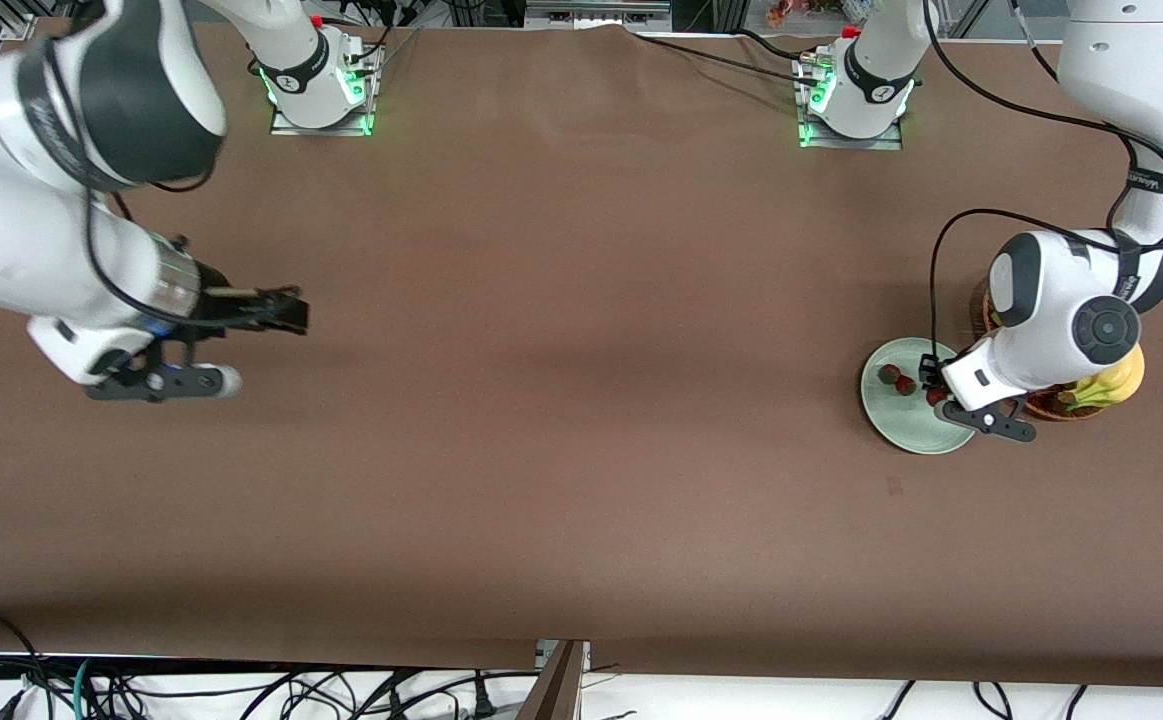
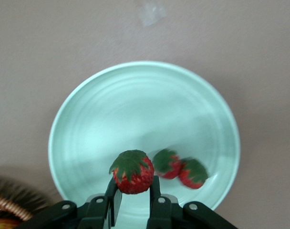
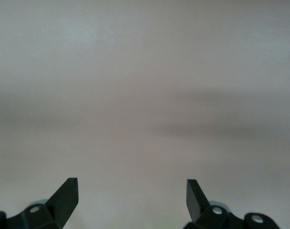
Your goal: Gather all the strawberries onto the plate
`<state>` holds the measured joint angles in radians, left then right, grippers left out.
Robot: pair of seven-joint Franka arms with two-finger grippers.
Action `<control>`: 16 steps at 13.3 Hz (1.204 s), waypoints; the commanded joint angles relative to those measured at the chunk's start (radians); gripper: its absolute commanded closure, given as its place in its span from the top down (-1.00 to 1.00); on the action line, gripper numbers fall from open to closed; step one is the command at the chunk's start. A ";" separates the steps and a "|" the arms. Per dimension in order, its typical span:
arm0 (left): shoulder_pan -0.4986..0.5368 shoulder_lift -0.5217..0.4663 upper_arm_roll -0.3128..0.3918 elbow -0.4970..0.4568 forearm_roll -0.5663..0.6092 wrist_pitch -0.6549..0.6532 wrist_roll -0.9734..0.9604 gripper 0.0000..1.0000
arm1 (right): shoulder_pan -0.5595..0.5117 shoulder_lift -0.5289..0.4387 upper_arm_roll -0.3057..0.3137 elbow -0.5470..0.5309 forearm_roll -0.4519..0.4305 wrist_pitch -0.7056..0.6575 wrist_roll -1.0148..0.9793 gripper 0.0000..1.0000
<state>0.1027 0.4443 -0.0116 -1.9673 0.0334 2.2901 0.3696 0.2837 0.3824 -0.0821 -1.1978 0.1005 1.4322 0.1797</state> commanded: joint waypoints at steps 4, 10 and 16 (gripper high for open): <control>0.011 0.001 0.015 -0.001 -0.029 -0.008 0.068 1.00 | 0.002 -0.296 -0.021 -0.362 -0.010 0.071 -0.029 0.99; -0.006 -0.065 -0.036 0.085 -0.072 -0.145 -0.064 1.00 | 0.003 -0.333 -0.018 -0.401 -0.074 0.140 -0.031 0.99; -0.034 -0.171 -0.076 0.356 -0.067 -0.498 -0.248 1.00 | 0.011 -0.321 -0.013 -0.379 -0.087 0.166 -0.029 0.99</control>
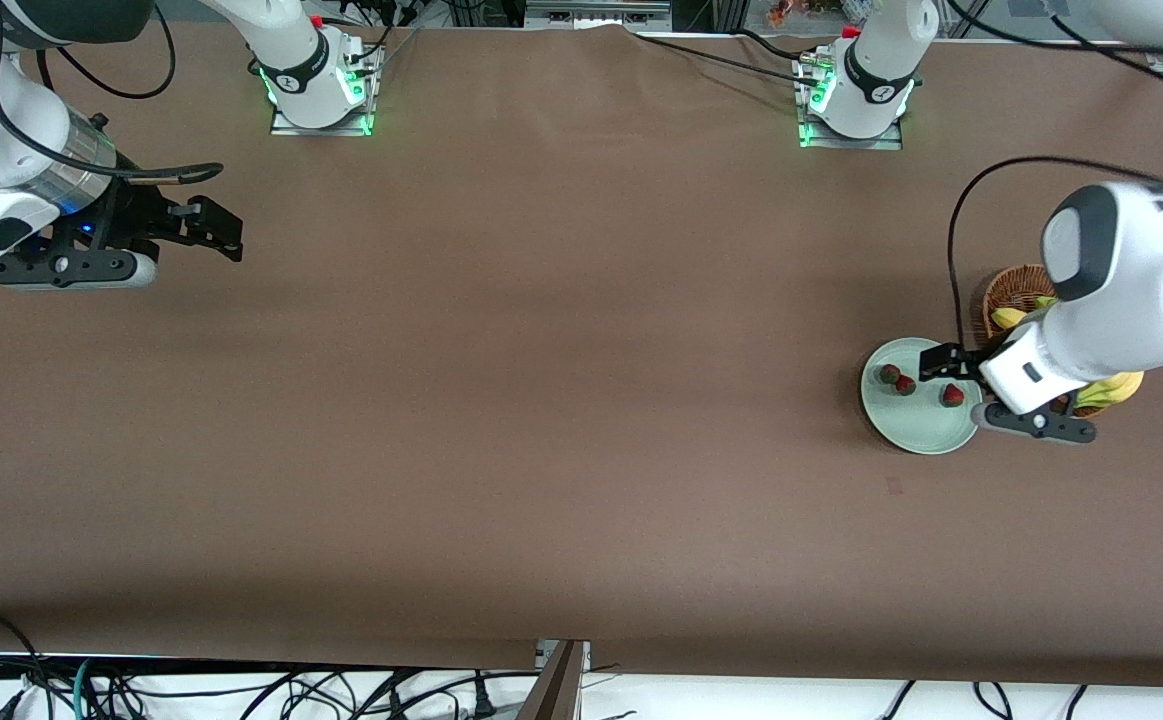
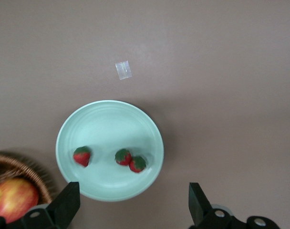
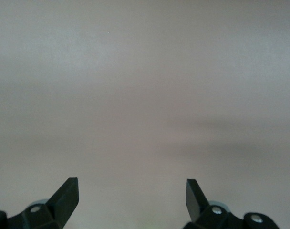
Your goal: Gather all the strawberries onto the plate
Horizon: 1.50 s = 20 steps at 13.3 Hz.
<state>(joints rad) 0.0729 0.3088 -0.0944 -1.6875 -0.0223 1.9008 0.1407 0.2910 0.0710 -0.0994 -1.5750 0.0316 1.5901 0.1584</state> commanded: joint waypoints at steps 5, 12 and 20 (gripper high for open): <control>-0.019 -0.180 0.034 0.117 0.002 -0.155 -0.018 1.00 | -0.006 -0.007 0.000 0.038 -0.019 0.010 -0.008 0.99; -0.039 -0.249 0.050 0.118 -0.011 -0.338 -0.148 1.00 | 0.004 0.006 0.007 0.039 -0.016 0.002 0.004 0.99; -0.042 -0.206 0.050 0.176 -0.011 -0.382 -0.156 1.00 | 0.004 0.006 0.007 0.039 -0.007 0.007 0.012 0.99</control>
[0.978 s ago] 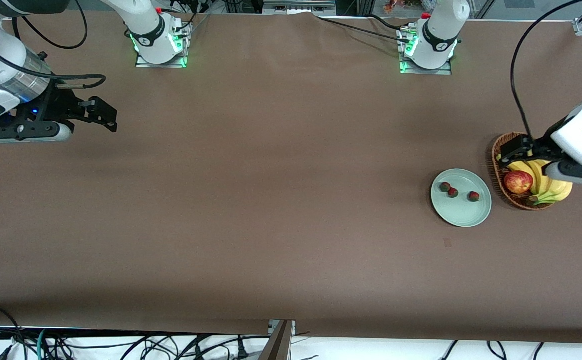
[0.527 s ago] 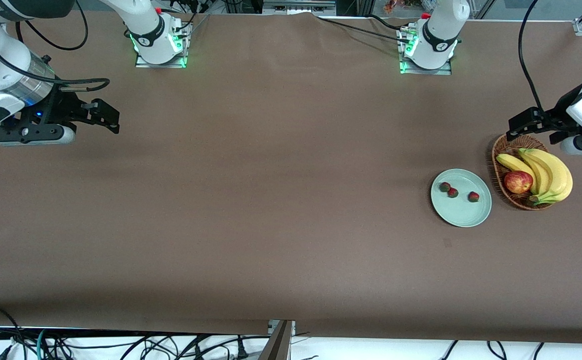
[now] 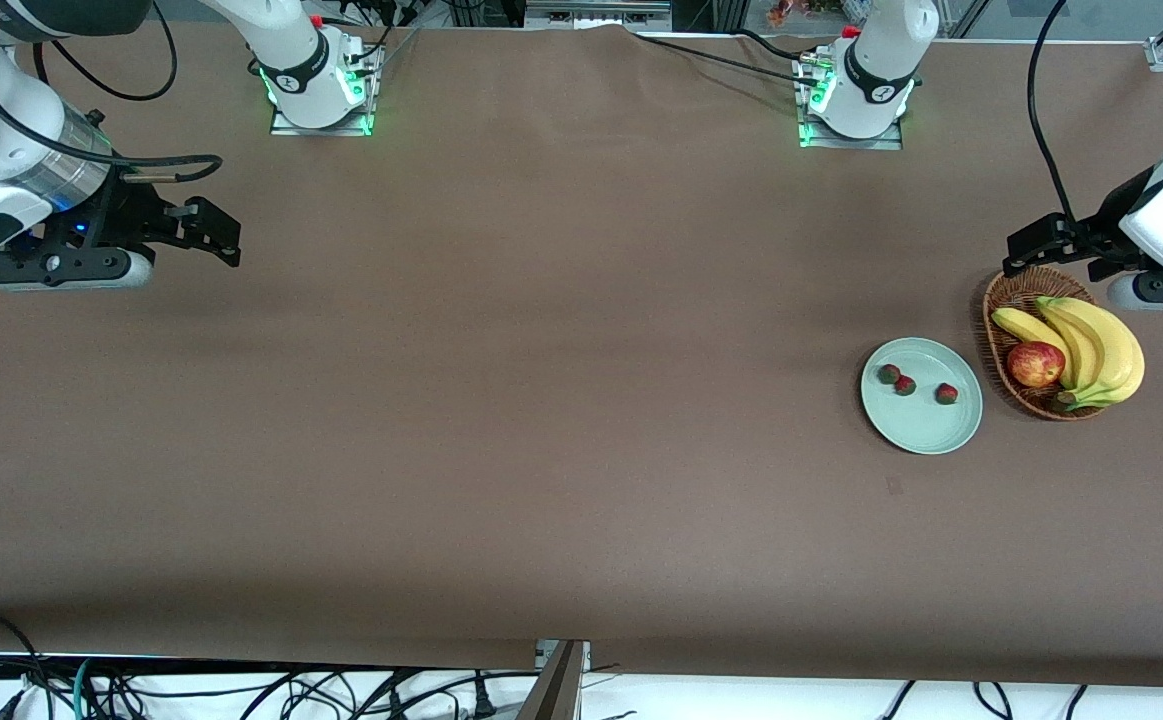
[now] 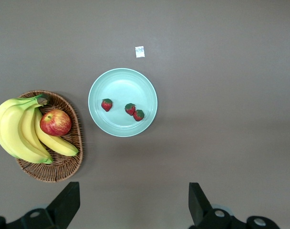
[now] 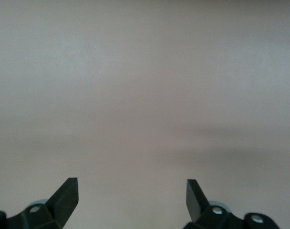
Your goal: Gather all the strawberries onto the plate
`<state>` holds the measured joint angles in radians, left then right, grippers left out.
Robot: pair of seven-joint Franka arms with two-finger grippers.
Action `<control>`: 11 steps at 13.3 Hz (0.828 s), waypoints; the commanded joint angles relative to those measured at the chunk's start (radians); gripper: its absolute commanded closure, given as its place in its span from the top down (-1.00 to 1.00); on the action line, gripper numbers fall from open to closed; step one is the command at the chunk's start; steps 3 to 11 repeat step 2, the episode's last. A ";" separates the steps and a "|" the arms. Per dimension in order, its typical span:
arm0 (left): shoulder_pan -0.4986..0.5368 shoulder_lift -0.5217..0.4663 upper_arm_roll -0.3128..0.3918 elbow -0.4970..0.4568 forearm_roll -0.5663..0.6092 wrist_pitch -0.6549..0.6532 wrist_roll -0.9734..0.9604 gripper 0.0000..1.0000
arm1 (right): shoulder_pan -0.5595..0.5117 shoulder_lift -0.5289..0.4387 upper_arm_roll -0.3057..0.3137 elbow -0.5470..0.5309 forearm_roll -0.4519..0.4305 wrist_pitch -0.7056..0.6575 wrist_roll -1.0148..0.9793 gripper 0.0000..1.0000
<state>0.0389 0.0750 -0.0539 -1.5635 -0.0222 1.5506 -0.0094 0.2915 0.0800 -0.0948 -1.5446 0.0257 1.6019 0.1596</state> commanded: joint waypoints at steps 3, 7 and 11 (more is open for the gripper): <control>-0.005 0.052 0.008 0.083 -0.012 -0.044 -0.006 1.00 | 0.005 -0.003 0.004 0.012 -0.001 -0.005 0.011 0.99; -0.005 0.052 0.008 0.083 -0.012 -0.044 -0.006 1.00 | 0.005 -0.003 0.004 0.012 -0.001 -0.005 0.011 0.99; -0.005 0.052 0.008 0.083 -0.012 -0.044 -0.006 1.00 | 0.005 -0.003 0.004 0.012 -0.001 -0.005 0.011 0.99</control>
